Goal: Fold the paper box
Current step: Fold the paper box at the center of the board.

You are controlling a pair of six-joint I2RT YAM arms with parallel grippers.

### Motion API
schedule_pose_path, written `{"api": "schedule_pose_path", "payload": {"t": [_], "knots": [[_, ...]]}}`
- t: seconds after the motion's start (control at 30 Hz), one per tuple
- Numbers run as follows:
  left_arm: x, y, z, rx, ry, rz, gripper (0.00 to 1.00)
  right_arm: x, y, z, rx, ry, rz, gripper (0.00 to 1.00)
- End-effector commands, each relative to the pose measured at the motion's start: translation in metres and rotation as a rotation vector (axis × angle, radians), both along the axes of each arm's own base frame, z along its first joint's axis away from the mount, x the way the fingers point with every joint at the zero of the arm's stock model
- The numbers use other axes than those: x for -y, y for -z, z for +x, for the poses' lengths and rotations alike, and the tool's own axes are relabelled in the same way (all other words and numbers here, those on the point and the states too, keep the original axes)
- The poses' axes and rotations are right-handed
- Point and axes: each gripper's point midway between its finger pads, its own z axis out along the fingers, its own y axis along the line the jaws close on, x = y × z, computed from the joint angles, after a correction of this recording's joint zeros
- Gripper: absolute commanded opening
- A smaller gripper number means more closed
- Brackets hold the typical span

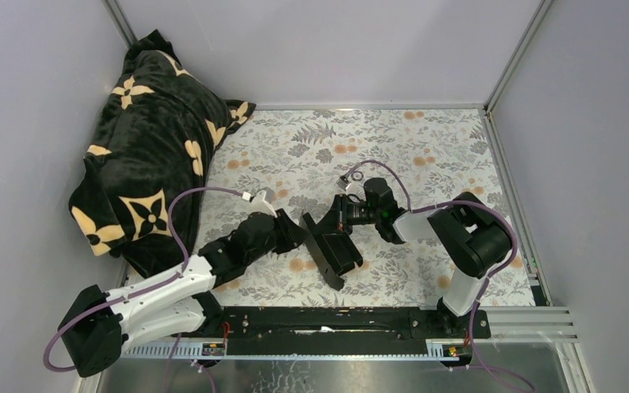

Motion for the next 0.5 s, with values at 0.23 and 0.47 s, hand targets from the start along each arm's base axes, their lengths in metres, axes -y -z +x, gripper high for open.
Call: {"api": "schedule_pose_path", "payload": {"t": [0.23, 0.47], "knots": [[0.019, -0.011, -0.009, 0.017, 0.008, 0.018, 0.36, -0.002, 0.0, 0.003, 0.025, -0.011, -0.028, 0.09], [0.02, -0.005, -0.021, 0.011, 0.018, 0.095, 0.36, -0.013, 0.003, -0.002, 0.04, -0.038, -0.059, 0.09]]}}
